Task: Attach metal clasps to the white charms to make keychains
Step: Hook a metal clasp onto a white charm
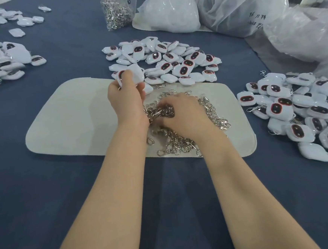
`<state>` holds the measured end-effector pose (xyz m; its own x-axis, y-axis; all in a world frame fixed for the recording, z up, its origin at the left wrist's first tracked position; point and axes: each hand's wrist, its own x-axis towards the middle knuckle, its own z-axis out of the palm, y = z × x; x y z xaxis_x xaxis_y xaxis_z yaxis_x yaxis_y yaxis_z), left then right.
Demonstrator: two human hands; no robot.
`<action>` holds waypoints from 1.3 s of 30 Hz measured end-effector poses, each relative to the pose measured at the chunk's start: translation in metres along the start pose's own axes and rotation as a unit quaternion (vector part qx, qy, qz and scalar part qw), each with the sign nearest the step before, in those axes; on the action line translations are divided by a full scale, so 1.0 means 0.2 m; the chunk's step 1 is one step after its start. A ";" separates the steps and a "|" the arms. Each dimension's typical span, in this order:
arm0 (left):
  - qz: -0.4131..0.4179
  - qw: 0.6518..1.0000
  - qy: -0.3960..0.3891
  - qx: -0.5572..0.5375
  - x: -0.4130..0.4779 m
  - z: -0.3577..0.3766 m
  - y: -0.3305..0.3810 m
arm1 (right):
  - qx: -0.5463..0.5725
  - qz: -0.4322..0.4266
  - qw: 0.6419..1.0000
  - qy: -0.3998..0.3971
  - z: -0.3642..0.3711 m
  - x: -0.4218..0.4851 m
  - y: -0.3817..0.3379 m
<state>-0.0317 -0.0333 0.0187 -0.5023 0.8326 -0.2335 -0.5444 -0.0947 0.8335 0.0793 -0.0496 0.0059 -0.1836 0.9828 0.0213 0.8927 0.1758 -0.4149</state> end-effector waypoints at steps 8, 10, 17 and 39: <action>0.043 0.999 0.031 -0.001 -0.01 0.00 0.03 | 0.055 -0.039 0.992 0.111 0.02 0.03 0.02; 0.073 0.997 0.037 0.000 -0.02 0.00 0.05 | 0.020 -0.099 0.993 0.063 0.06 0.01 -0.04; 0.105 0.994 0.038 0.013 -0.03 0.01 0.06 | -0.045 -0.118 0.991 0.041 0.15 0.00 -0.11; 0.011 0.975 -0.146 0.167 -0.07 0.04 -0.04 | 0.432 0.057 0.886 0.160 -0.05 0.03 0.08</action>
<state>-0.0148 -0.0402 0.0182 -0.2727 0.9566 -0.1029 -0.2616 0.0292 0.9647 0.0958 -0.0401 0.0085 0.1361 0.9816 0.1340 0.2249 0.1011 -0.9691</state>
